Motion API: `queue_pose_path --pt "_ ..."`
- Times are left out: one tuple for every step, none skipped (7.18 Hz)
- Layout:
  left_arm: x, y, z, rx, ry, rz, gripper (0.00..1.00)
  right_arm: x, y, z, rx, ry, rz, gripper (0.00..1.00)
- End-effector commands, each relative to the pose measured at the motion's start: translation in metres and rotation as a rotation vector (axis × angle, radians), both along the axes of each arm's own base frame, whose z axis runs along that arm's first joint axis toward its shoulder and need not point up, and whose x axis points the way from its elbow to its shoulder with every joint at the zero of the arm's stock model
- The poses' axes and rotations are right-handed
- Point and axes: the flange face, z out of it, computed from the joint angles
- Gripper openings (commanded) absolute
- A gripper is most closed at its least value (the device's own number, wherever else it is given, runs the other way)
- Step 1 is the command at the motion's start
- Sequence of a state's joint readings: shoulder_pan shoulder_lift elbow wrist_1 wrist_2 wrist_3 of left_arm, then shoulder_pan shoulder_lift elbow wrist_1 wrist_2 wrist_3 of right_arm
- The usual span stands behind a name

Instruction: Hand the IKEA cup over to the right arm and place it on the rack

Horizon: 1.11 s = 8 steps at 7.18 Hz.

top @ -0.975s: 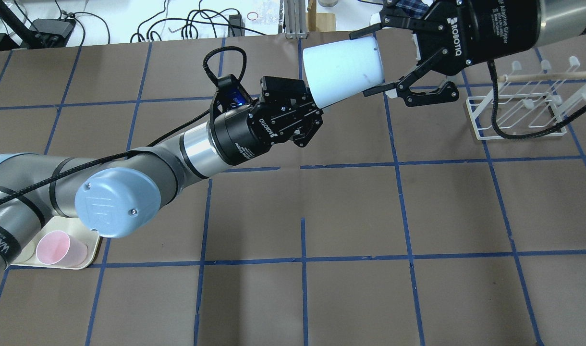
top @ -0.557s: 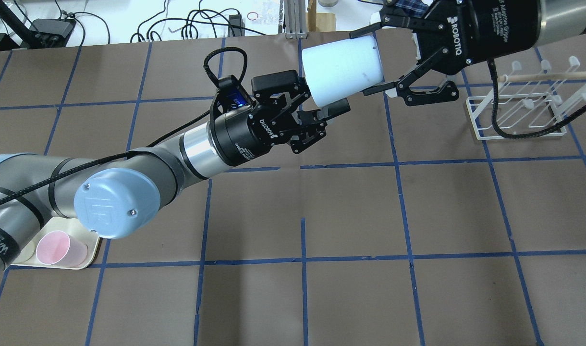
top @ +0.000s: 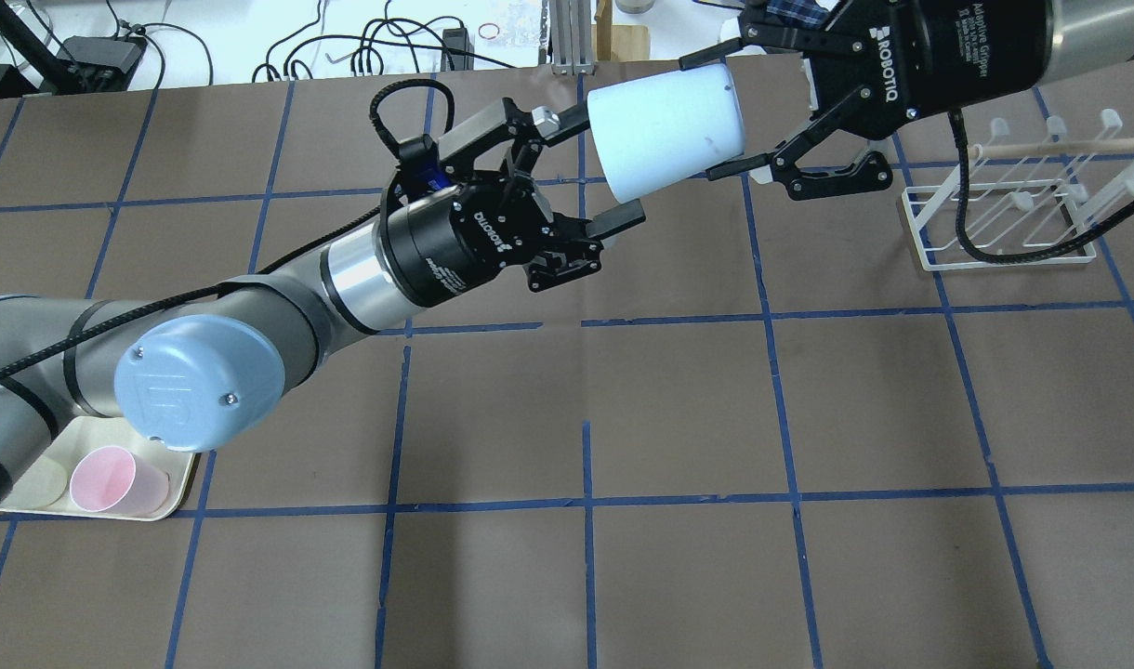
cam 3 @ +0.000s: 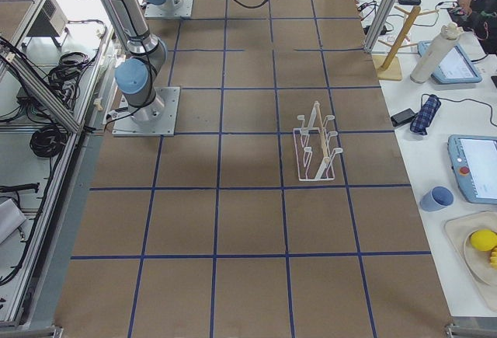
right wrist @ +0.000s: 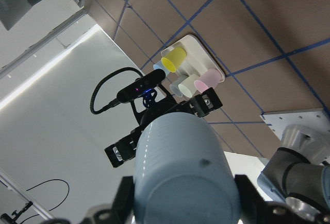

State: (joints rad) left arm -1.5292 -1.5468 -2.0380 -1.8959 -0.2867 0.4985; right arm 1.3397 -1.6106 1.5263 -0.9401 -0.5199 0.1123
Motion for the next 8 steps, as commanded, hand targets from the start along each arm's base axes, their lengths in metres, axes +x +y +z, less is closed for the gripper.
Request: queue_pose_path --pt "0.062 -0.012 -0.013 -0.014 -0.224 -0.056 1.00 -0.014 -0.010 -0.009 -0.088 0.187 0.080 0.63" --pt "0.077 -0.013 -0.018 -0.073 -0.376 -0.127 1.00 -0.025 -0.012 -0.016 -0.129 0.337 0.136 0.63" --pt "0.085 -0.016 -0.033 -0.123 -0.564 -0.219 1.00 -0.035 -0.017 -0.016 -0.190 0.467 0.168 0.63" --pt "0.093 -0.024 -0.047 -0.129 -0.700 -0.257 1.00 -0.045 -0.021 -0.019 -0.233 0.592 0.192 0.62" --pt "0.100 -0.032 -0.061 -0.128 -0.803 -0.279 1.00 -0.060 -0.032 -0.030 -0.256 0.727 0.237 0.61" --pt "0.113 -0.040 -0.078 -0.145 -0.982 -0.312 1.00 -0.077 -0.051 -0.045 -0.272 0.859 0.260 0.57" --pt "0.127 -0.049 -0.092 -0.128 -1.190 -0.326 1.00 -0.089 -0.063 -0.053 -0.326 0.946 0.322 0.50" --pt "0.132 -0.058 -0.099 -0.147 -1.314 -0.322 1.00 -0.102 -0.074 -0.066 -0.346 1.039 0.406 0.50"
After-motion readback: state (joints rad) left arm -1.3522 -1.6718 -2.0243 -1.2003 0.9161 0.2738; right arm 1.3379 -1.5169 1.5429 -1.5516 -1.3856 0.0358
